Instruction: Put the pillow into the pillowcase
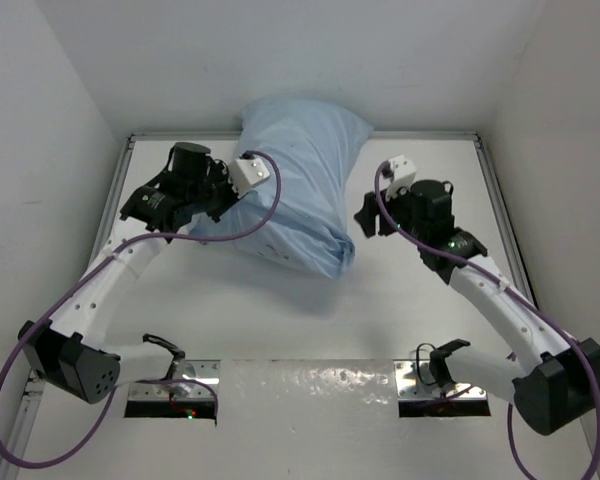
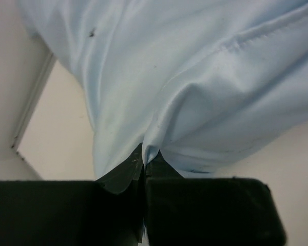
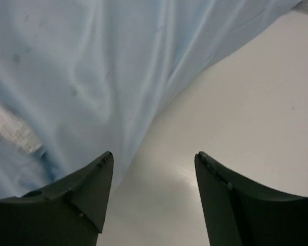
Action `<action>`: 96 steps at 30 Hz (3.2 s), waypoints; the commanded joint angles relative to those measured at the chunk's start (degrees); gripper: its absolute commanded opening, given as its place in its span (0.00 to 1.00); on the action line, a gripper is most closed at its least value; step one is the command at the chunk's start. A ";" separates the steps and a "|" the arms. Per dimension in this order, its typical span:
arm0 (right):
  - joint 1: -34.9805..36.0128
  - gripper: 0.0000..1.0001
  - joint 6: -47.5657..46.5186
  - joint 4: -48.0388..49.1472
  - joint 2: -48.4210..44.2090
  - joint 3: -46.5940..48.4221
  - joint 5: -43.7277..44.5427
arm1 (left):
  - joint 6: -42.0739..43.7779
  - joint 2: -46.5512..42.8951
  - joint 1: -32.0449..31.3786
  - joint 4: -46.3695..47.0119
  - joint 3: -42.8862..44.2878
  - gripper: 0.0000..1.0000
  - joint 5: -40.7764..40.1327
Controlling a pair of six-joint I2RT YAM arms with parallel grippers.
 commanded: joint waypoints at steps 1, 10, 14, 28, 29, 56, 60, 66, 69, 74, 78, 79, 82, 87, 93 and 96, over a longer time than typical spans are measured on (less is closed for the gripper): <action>3.72 0.67 -0.53 4.51 -5.74 -9.75 -9.03 | -0.82 -2.33 -1.59 2.00 -4.51 0.00 9.17; 10.06 0.99 9.04 8.66 -17.79 -25.53 -6.23 | -2.58 0.04 -2.03 5.43 -7.77 0.00 6.54; 10.06 0.99 12.38 11.10 -16.40 -27.81 -5.70 | -3.90 1.36 -2.65 5.78 -7.51 0.00 7.59; 10.32 0.00 21.98 27.41 -4.32 -28.36 -7.49 | -5.39 0.48 -4.32 -1.50 8.63 0.00 1.29; 10.32 0.00 20.93 25.21 -5.57 -26.78 -2.06 | -5.83 0.39 -4.15 -2.91 12.58 0.00 1.00; 10.32 0.00 13.53 17.27 -2.51 -3.83 4.32 | -7.88 -0.82 1.66 -6.82 13.67 0.92 -5.62; 10.32 0.00 13.89 18.16 0.82 1.00 4.49 | -1.28 -7.68 1.66 -20.91 13.32 1.00 4.67; 10.76 0.00 15.03 18.07 7.68 12.50 4.67 | 1.38 -17.35 1.66 -25.96 -4.79 1.00 3.99; 11.38 0.00 15.56 18.77 11.11 15.32 5.20 | -2.74 -17.45 1.66 -16.31 -16.53 1.00 3.38; 12.43 0.00 16.79 19.48 15.59 18.15 6.78 | -11.89 -15.43 1.57 4.97 -31.93 1.00 -3.29; 12.69 0.00 15.74 19.12 16.65 18.76 8.18 | -16.10 -13.32 1.57 10.69 -33.88 1.00 -6.99; 12.78 0.00 15.56 19.21 16.65 18.76 8.27 | -16.55 -13.14 1.57 11.40 -34.84 1.00 -8.04; 12.69 0.00 14.68 19.13 16.83 18.76 8.27 | -17.79 -12.53 1.57 14.65 -36.69 0.93 -10.51; 12.69 0.00 12.31 16.49 17.18 19.64 9.94 | -12.29 -13.31 1.57 5.03 -31.34 0.86 2.79; 12.69 0.00 10.72 15.08 18.32 21.31 11.08 | -2.41 -14.20 1.48 -9.86 -20.88 0.91 13.82; 12.70 0.00 10.90 15.43 18.76 21.49 11.44 | -4.85 -14.64 1.39 -7.33 -22.26 0.93 11.82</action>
